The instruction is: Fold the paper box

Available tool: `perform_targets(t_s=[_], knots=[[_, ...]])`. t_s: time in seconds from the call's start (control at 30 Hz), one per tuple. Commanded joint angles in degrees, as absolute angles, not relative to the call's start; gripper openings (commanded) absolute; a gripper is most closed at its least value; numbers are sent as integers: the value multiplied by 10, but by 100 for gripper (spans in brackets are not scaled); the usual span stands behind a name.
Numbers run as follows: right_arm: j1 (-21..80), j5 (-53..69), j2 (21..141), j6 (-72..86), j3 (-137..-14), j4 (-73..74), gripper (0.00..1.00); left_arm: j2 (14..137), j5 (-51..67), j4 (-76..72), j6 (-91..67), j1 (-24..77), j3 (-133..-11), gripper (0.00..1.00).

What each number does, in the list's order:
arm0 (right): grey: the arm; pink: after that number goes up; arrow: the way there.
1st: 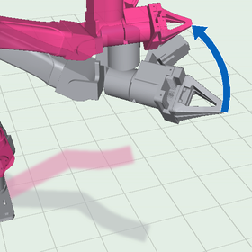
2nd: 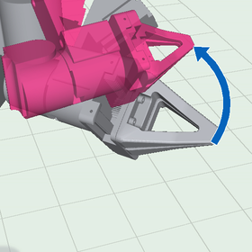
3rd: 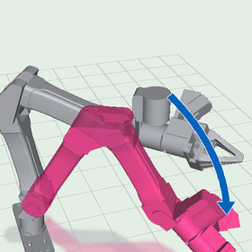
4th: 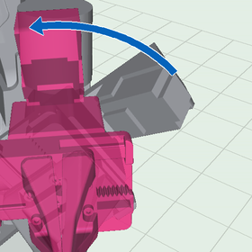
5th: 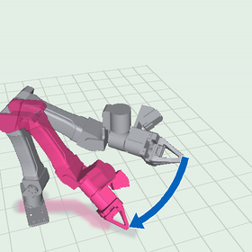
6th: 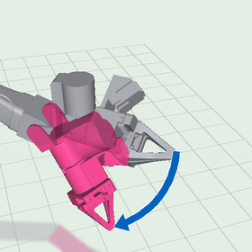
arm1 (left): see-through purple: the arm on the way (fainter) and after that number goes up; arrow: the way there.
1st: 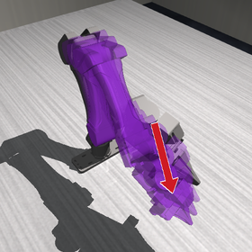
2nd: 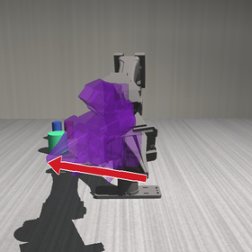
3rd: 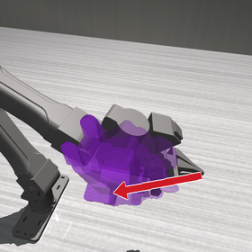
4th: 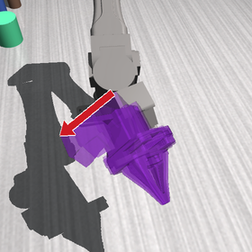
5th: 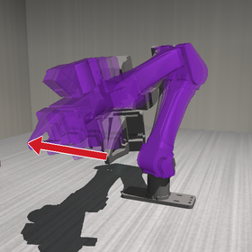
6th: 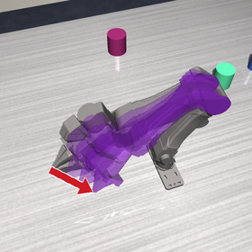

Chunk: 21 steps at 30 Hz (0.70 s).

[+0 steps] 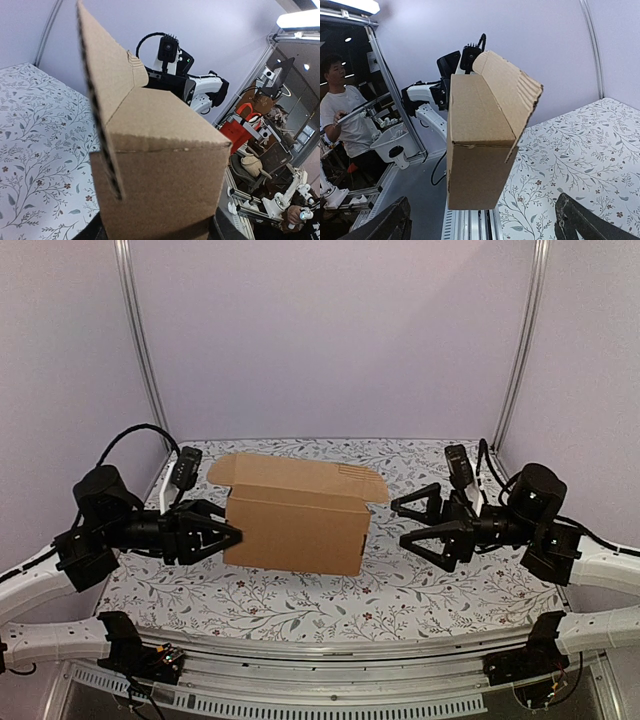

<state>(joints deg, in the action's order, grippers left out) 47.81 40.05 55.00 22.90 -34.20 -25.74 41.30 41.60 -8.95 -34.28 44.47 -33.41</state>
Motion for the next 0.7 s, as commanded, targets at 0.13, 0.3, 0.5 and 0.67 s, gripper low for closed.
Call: perform_targets(t_s=[0.13,0.3,0.5,0.67], knots=[[475,308,489,257,-300,-166,99,410,414,-97,-343,450,-341,11],[531,287,545,245,-346,-154,99,424,420,-128,-360,450,-337,10],[556,283,585,233,-384,-177,97,424,417,-145,-368,450,-330,10],[564,284,613,234,-410,-204,97,429,422,-170,-382,451,-325,10]])
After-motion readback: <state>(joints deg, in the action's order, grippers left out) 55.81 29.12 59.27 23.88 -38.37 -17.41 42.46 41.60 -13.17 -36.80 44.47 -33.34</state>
